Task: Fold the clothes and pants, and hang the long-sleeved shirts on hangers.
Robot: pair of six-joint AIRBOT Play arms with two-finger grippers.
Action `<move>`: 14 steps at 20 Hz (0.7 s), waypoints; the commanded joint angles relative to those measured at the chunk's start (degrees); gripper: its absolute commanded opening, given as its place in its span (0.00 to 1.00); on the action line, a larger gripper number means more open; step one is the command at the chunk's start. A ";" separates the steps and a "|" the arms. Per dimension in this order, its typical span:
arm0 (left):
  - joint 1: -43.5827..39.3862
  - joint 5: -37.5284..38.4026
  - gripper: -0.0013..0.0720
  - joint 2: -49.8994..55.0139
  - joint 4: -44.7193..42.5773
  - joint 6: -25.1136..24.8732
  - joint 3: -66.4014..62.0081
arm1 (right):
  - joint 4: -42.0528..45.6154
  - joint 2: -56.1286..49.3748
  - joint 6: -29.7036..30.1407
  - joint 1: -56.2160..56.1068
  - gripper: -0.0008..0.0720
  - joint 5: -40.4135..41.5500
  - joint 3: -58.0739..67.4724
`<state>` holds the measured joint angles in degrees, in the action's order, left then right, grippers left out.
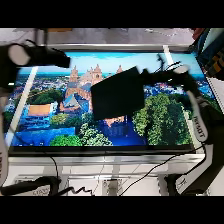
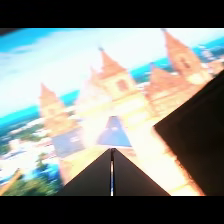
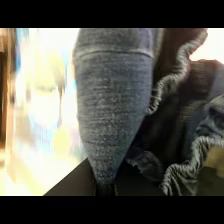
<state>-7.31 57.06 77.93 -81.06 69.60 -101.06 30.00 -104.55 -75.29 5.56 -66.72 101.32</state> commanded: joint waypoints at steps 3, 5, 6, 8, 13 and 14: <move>6.75 9.49 0.05 -10.58 -7.67 0.02 -0.02 | 10.84 8.66 -8.55 17.31 0.05 -3.50 2.71; 7.56 12.81 0.05 -12.79 -7.69 0.02 -0.02 | 17.68 10.82 -12.35 24.33 0.05 -5.99 2.71; 7.56 14.19 0.05 -13.60 -7.69 0.02 -0.02 | 20.68 11.56 -14.03 27.69 0.05 -7.28 2.71; 7.52 16.02 0.05 -14.82 -7.63 0.02 -0.02 | 26.43 12.85 -17.05 34.84 0.05 -9.84 2.69; 7.52 17.94 0.05 -15.37 -7.17 0.04 -0.02 | 41.29 14.62 -19.28 49.79 0.05 -17.44 2.71; 7.52 17.94 0.04 -15.37 -7.19 0.04 -0.02 | 44.89 14.67 -19.28 51.84 0.05 -19.54 2.71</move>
<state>0.10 73.60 63.02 -88.40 69.63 -101.08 63.51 -90.72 -92.92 49.89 -80.36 103.96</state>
